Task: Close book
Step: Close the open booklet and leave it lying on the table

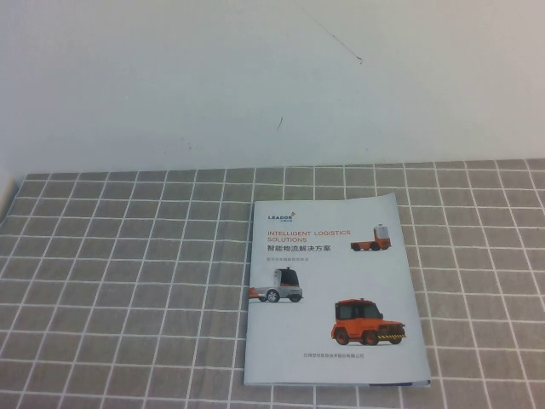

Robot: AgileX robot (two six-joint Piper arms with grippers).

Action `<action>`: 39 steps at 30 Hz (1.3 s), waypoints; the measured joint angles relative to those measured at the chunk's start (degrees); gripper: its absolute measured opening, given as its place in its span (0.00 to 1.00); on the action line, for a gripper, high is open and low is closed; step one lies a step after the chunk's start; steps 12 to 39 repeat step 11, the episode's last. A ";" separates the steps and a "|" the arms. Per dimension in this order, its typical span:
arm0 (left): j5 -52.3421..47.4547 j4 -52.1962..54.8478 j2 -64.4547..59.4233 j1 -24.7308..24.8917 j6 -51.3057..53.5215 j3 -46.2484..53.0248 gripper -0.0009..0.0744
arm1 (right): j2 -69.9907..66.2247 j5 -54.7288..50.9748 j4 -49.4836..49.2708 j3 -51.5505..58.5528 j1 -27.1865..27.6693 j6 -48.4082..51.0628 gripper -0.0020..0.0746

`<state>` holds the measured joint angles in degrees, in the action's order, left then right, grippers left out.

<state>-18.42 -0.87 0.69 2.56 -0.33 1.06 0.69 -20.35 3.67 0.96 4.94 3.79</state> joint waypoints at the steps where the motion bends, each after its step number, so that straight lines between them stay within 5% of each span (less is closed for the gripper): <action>1: 0.00 0.00 0.00 0.00 0.00 0.00 0.01 | 0.00 0.00 -0.25 0.00 -0.61 0.00 0.02; 39: 0.00 0.00 0.00 0.00 0.00 -0.03 0.01 | 0.00 0.00 -0.95 0.00 -3.38 -2.21 0.02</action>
